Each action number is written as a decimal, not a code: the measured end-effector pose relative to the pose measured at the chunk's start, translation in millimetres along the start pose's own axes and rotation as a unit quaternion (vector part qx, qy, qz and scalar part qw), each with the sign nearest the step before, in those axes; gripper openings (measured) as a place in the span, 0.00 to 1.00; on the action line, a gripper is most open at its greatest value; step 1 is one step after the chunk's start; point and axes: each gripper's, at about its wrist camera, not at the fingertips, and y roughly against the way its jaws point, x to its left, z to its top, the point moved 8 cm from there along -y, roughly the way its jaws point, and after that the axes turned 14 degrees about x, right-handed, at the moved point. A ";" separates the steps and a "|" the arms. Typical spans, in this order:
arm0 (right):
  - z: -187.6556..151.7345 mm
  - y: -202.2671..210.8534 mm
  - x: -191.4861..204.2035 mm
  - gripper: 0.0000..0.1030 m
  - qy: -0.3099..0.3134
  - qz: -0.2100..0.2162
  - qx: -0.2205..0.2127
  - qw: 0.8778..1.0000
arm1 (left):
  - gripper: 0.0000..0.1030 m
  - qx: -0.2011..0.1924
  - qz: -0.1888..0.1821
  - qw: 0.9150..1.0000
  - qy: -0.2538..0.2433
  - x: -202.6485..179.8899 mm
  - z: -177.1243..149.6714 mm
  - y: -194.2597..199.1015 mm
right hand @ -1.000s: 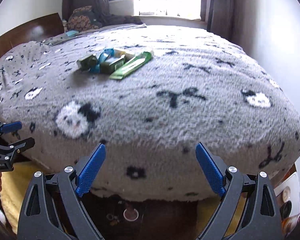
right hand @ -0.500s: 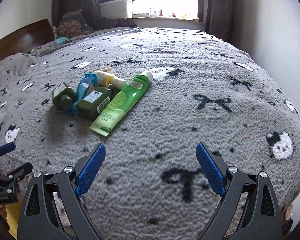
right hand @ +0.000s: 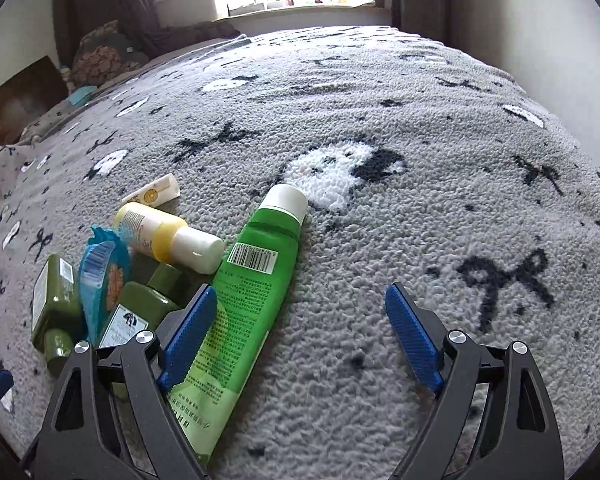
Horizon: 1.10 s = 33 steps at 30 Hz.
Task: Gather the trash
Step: 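Grasp the green tube with the right tool while the left tool grasps the large olive bottle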
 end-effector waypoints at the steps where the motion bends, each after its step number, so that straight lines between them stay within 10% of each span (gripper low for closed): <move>1: 2.4 -1.5 0.7 0.83 -0.005 0.005 0.002 1.000 | 0.85 -0.001 -0.002 1.000 0.001 1.1 2.7 -0.1; 6: 11.2 -12.5 10.2 0.79 -0.015 0.022 0.018 0.999 | 0.85 -0.006 -0.009 1.000 0.009 4.2 17.3 -1.7; 11: 11.0 -16.5 19.8 0.48 0.011 0.003 0.016 1.000 | 0.87 -0.007 -0.017 1.000 0.023 4.4 30.2 -3.7; 33: -46.7 25.5 -15.1 0.44 0.084 0.016 -0.008 0.996 | 0.92 0.035 -0.008 0.997 0.070 1.4 87.1 -62.2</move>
